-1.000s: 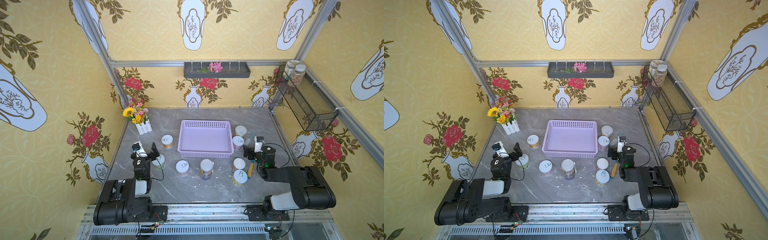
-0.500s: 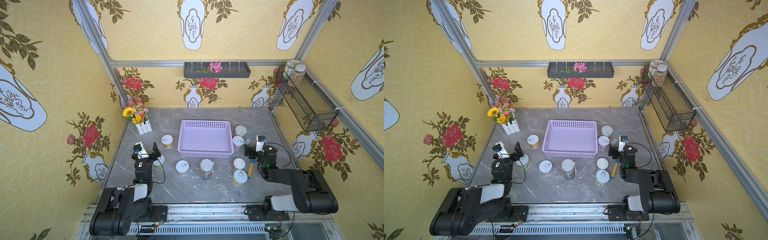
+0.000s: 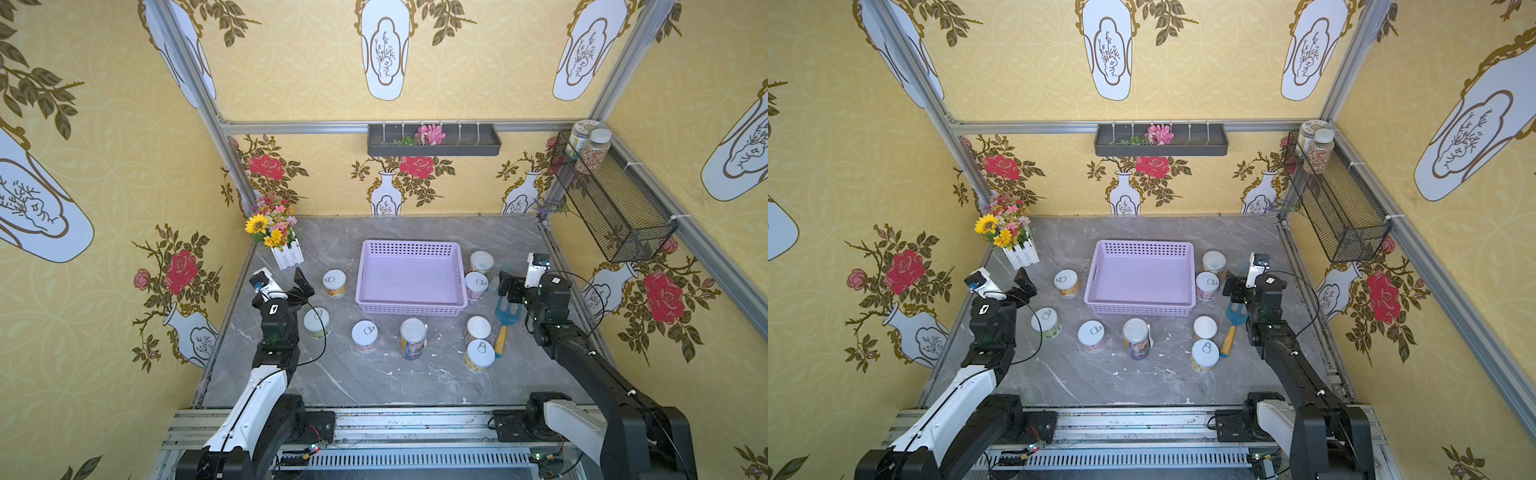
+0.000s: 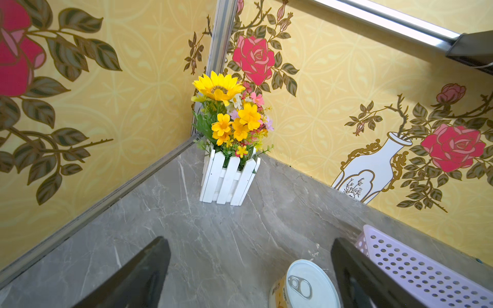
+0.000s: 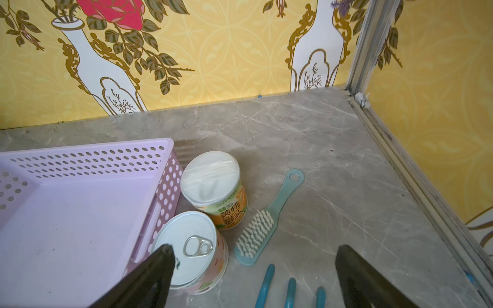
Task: Put the canned food in the basket
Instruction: Pick up the canned food from the center of the board.
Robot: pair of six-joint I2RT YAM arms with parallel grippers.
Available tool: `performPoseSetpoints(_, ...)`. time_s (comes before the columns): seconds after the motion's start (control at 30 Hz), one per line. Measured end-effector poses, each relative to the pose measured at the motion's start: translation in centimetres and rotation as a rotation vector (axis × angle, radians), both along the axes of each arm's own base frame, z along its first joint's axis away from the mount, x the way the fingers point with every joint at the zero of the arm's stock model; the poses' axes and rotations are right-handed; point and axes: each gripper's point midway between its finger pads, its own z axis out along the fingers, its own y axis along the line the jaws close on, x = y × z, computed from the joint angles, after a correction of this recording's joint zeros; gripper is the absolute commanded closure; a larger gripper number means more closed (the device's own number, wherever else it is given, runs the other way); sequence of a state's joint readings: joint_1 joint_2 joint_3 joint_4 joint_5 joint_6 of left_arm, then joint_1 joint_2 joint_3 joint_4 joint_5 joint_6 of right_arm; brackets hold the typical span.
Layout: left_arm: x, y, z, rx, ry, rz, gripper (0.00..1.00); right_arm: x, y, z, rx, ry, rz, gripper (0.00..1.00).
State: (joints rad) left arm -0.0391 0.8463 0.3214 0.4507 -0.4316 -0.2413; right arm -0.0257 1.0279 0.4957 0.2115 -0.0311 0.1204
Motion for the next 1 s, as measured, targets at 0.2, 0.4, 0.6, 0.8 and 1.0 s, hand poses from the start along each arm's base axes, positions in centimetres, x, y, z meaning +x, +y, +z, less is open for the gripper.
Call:
performPoseSetpoints(0.2,0.3,-0.1,1.3,-0.165,0.052,0.027,0.0,-0.8,0.7,0.4,0.163,0.147,-0.049,0.03)
performPoseSetpoints(0.4,0.9,-2.0,3.5,-0.277,0.111,-0.061,0.0,-2.4,4.0,-0.5,0.262,0.31,0.02,0.03)
performPoseSetpoints(0.6,0.4,-5.9,3.4,-0.333,0.22,-0.252,0.0,-3.4,8.6,-0.5,0.249,0.427,0.106,0.03)
performPoseSetpoints(0.8,-1.7,-11.2,4.4,-0.361,0.288,-0.51,0.0,-6.7,16.7,0.3,0.145,0.499,0.323,0.03)
performPoseSetpoints(1.0,-5.4,-16.3,5.2,-0.395,0.342,-0.756,0.0,-11.6,23.5,1.9,0.049,0.526,0.51,0.03)
